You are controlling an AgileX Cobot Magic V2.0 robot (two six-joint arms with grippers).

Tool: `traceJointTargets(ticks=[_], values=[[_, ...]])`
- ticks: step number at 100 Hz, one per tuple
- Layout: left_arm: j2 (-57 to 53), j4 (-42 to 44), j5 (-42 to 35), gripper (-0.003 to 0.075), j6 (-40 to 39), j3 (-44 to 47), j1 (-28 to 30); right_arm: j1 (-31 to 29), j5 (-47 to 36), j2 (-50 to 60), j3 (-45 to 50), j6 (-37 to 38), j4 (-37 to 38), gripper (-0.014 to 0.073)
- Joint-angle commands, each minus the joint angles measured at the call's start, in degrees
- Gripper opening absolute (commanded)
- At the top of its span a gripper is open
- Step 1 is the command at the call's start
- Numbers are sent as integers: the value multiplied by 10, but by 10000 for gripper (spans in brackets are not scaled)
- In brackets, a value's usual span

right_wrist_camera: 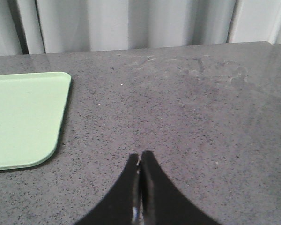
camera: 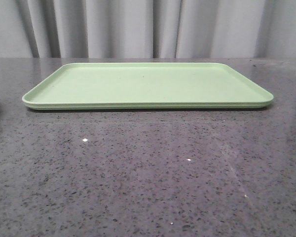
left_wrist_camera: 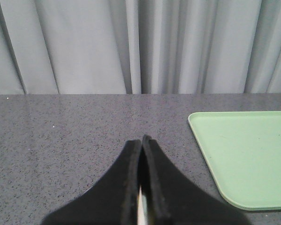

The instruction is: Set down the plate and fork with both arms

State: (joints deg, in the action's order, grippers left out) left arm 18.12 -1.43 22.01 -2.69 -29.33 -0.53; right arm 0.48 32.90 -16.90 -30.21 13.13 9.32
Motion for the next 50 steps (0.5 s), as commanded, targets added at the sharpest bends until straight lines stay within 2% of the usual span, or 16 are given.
traceJointTargets(ticks=[1,18,30,39,50], values=[[42,14,-16,-20,-6,-42,2,-1,-15,-40,-47,-6,18,-69],[89,26,1,-18,-6,-62,2,-1,16,-90,-80,-6,15,-61],[96,28,1,8,-6,-64,2,-1,20,-98,-81,-6,9,38],[96,29,1,107,-6,-64,2,-1,20,-98,-81,-6,9,181],[96,30,1,291,-6,-64,2,-1,23,-98,-81,-6,8,371]])
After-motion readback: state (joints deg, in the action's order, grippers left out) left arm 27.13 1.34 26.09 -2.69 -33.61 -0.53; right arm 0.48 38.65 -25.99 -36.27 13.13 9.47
